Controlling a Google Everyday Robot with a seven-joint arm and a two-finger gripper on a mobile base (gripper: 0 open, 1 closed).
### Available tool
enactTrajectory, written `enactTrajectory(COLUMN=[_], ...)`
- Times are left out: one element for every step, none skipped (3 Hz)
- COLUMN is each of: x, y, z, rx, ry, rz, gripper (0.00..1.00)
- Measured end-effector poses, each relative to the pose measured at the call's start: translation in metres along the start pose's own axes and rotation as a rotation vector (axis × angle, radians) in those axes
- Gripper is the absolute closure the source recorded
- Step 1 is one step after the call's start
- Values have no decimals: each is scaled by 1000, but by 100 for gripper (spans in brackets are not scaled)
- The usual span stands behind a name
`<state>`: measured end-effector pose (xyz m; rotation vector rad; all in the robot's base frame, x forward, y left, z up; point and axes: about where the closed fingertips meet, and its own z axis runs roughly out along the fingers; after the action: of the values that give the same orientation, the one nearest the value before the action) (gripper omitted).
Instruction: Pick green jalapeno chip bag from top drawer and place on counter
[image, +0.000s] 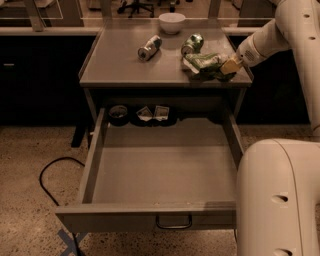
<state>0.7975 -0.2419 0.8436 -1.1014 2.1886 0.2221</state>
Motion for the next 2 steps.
enactTrajectory(x=[0, 0], y=[0, 0], z=[0, 0], rx=[0, 0], ry=[0, 0], rz=[0, 0], gripper=[34, 10])
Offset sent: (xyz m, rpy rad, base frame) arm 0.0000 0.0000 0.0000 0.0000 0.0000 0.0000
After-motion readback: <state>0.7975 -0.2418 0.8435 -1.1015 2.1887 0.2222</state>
